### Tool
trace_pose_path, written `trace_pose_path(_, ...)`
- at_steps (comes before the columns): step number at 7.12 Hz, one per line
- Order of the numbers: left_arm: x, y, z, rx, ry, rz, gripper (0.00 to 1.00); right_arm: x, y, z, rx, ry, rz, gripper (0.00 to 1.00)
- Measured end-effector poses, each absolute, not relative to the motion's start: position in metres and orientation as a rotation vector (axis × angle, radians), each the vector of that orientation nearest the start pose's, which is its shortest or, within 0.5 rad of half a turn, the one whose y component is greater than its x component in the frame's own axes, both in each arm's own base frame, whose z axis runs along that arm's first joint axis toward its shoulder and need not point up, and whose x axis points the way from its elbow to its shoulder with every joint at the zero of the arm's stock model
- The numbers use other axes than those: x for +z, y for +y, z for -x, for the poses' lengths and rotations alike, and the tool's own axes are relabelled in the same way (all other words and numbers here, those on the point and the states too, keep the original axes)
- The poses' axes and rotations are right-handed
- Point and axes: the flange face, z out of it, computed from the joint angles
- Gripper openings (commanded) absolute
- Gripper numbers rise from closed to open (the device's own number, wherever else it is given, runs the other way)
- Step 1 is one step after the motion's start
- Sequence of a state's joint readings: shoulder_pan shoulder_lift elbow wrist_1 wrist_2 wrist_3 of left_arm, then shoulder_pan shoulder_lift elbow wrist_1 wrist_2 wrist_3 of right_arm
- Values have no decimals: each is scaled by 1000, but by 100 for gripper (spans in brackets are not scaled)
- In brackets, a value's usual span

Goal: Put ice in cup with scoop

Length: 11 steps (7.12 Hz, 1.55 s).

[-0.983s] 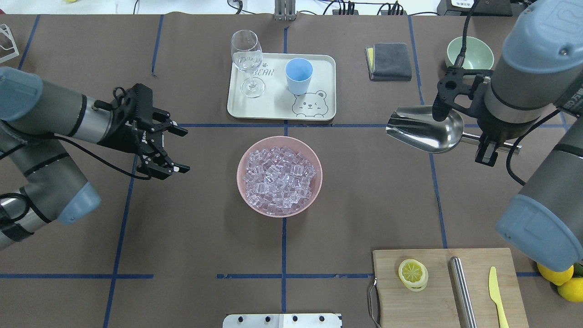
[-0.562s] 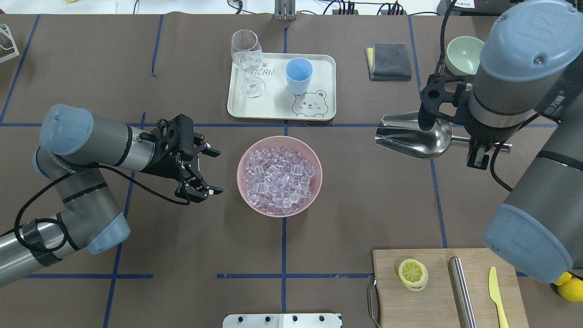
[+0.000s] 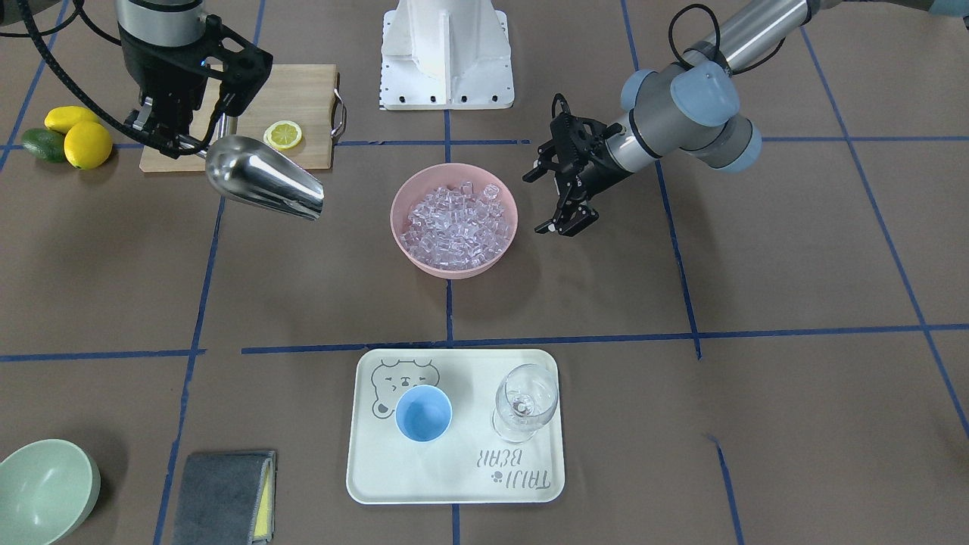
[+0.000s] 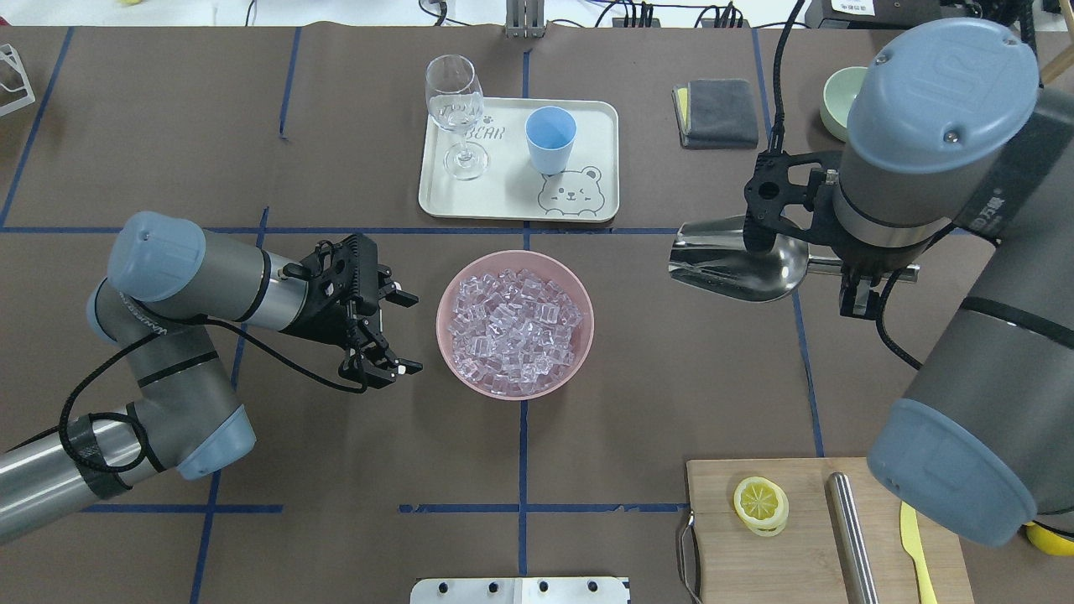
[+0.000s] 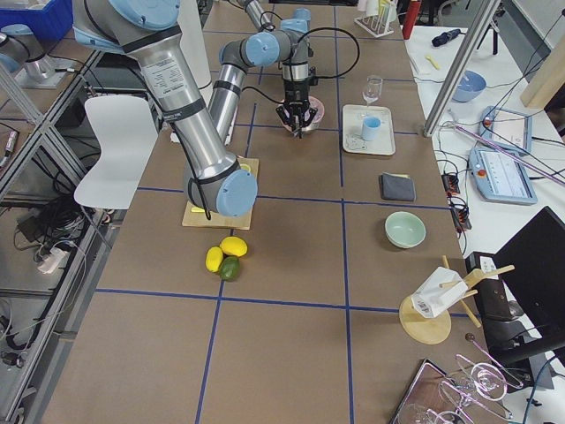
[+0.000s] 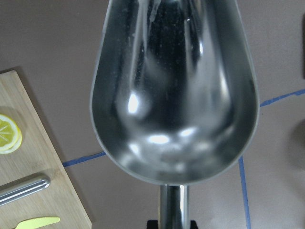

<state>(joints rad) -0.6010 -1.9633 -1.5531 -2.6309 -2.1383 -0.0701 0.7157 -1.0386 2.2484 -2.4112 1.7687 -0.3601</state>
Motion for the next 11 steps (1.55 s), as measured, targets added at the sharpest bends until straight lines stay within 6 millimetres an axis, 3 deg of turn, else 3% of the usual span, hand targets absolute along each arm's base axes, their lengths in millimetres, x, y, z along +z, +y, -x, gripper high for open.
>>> trace_pose_path(4, 323, -431, -494, 1174, 1108, -1086, 99, 201, -399, 299, -1327, -278, -282, 0)
trace_pose_path(8, 321, -433, -500, 1199, 1097, -1107, 99, 183, -404, 343, -1421, -263, -241, 0)
trace_pose_path(11, 320, -432, -501, 1201, 1101, -1108, 99, 155, -420, 390, -1477, -202, -185, 0)
